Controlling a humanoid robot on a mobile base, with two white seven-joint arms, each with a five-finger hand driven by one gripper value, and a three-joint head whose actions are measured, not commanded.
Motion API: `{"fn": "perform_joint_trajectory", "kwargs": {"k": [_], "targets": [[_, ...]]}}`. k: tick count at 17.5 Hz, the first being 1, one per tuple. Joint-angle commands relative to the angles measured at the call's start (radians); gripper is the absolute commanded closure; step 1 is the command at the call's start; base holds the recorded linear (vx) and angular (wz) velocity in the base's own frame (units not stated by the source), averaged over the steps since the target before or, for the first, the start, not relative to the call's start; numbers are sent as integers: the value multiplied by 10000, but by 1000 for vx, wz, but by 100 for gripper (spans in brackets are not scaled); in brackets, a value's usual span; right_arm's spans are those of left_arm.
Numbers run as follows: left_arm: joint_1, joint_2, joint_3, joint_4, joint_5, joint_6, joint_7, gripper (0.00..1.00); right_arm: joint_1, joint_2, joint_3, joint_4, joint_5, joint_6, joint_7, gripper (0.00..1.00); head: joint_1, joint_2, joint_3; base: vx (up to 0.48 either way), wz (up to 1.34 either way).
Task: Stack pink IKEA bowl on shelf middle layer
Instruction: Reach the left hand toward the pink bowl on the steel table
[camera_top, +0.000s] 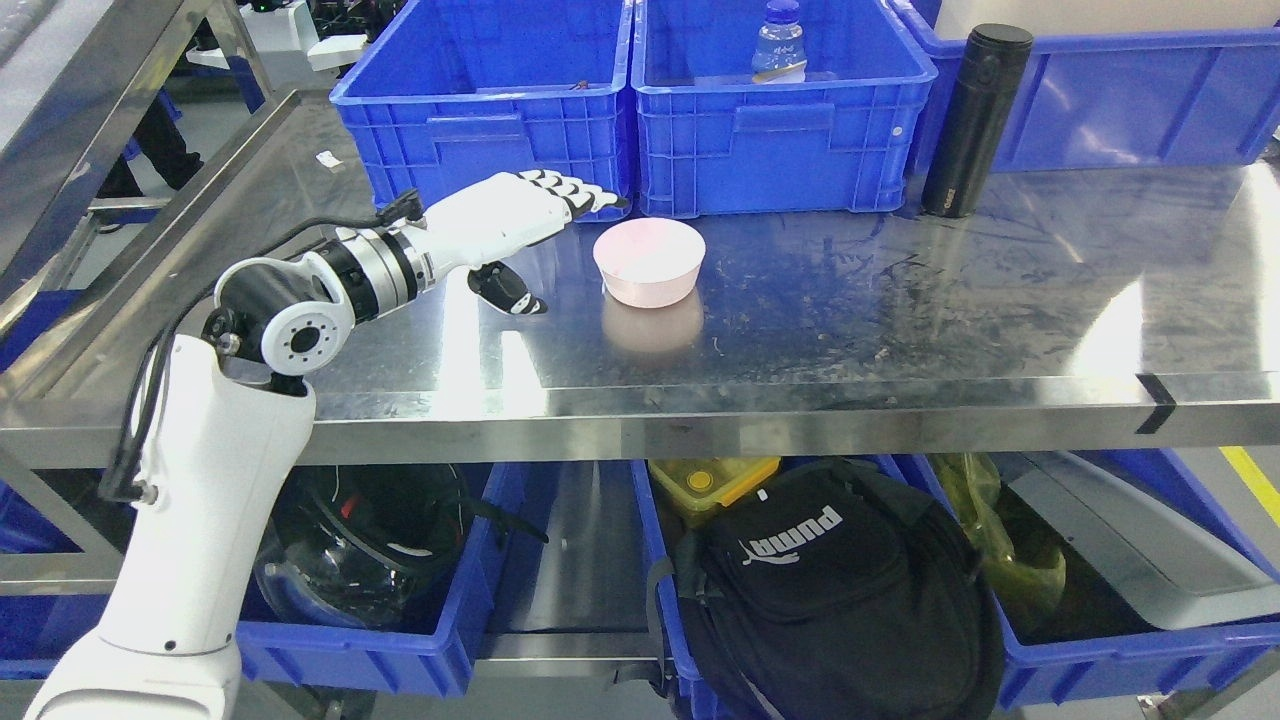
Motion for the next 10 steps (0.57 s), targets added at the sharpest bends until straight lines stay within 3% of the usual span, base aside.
{"fn": "perform_joint_trajectory", "kwargs": {"k": [1, 4, 7, 10], "targets": [[-817, -1139, -1180, 1335, -1702, 0, -1393, 14, 215, -175, 0, -175, 0, 1, 1, 0, 0, 0, 0, 0, 0], [-1291, -2150, -1456, 2133, -2314, 0, -1425, 16, 215, -175, 0, -175, 0, 1, 1, 0, 0, 0, 0, 0, 0], [-1934, -2476, -1488, 3098, -2424, -15, -1440, 13, 215, -175, 0, -175, 0, 1, 1, 0, 0, 0, 0, 0, 0], [-2121, -2752, -1518, 3652, -2684, 16, -1409, 23, 215, -175, 0, -175, 0, 1, 1, 0, 0, 0, 0, 0, 0]]}}
